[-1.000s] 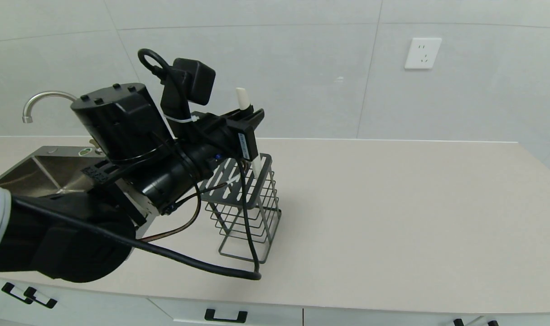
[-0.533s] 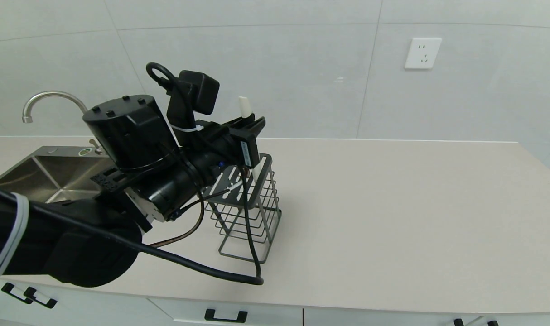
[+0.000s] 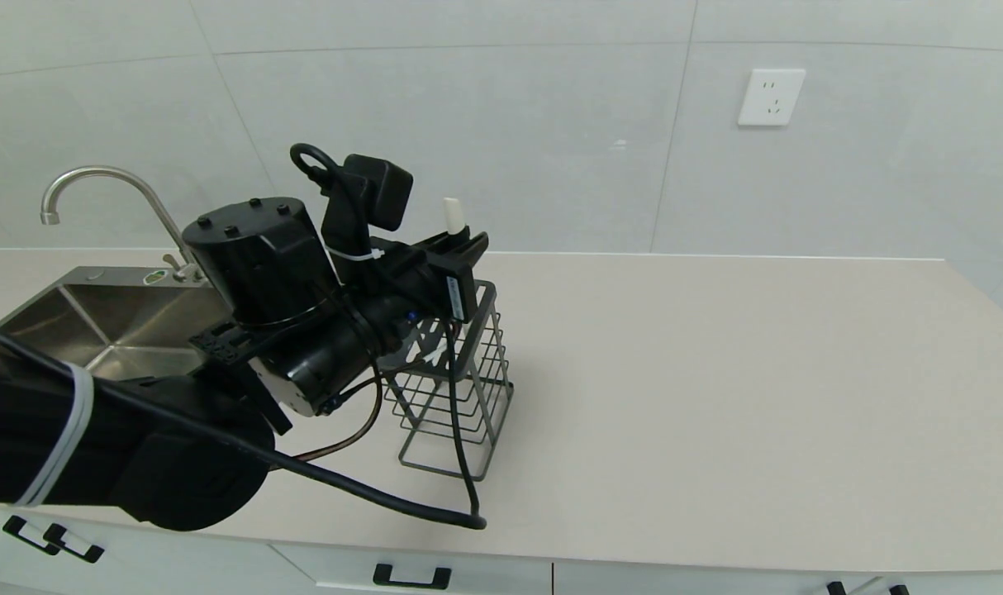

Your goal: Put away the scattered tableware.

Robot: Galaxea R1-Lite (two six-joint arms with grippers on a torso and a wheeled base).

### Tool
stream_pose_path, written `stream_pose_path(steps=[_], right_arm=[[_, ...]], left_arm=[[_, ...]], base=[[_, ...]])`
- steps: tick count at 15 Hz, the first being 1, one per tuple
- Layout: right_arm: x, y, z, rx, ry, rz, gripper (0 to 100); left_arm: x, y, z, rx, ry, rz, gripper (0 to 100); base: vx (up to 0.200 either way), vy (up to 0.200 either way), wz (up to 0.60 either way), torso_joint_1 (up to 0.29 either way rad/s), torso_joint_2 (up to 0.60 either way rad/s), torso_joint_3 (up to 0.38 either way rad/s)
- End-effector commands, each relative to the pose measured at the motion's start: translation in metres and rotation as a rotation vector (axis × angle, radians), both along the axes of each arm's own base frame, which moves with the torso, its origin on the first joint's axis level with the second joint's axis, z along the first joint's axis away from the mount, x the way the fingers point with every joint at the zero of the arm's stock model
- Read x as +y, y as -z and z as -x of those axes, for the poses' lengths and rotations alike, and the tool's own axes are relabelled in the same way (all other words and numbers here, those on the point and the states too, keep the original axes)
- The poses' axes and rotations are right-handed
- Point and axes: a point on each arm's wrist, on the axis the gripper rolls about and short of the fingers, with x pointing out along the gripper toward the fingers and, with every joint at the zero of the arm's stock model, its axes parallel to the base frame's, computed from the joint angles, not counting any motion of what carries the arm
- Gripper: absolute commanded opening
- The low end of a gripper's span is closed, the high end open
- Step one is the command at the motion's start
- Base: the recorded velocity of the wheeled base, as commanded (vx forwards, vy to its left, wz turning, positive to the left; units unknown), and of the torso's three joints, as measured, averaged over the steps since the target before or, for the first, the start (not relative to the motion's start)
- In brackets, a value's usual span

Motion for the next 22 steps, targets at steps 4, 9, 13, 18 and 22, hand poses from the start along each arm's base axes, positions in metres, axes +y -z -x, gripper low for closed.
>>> stream_pose_path(steps=[4, 9, 13, 18, 22], right_arm=[[0.0, 0.0, 0.0, 0.002, 0.0, 0.0, 0], [0.0, 0.0, 0.0, 0.002, 0.0, 0.0, 0], [0.0, 0.0, 0.0, 0.002, 0.0, -0.002, 0], [0.0, 0.0, 0.0, 0.002, 0.0, -0.002, 0], [0.0, 0.0, 0.0, 0.002, 0.0, -0.002, 0]], left_arm=[[0.0, 0.009, -0.001, 0.028, -0.001, -0.015, 0], [0.0, 0.017, -0.003, 0.055, -0.001, -0.002, 0], [0.001, 0.024, -0.002, 0.075, -0.003, -0.014, 0], [0.003, 0.022, 0.002, 0.074, 0.0, -0.013, 0], [0.004, 0.021, 0.004, 0.07, 0.017, -0.013, 100]], base=[[0.0, 0.0, 0.0, 0.0, 0.0, 0.0], [0.0, 0.0, 0.0, 0.0, 0.0, 0.0], [0.0, 0.0, 0.0, 0.0, 0.0, 0.0], [0.0, 0.0, 0.0, 0.0, 0.0, 0.0], [0.0, 0.0, 0.0, 0.0, 0.0, 0.0]])
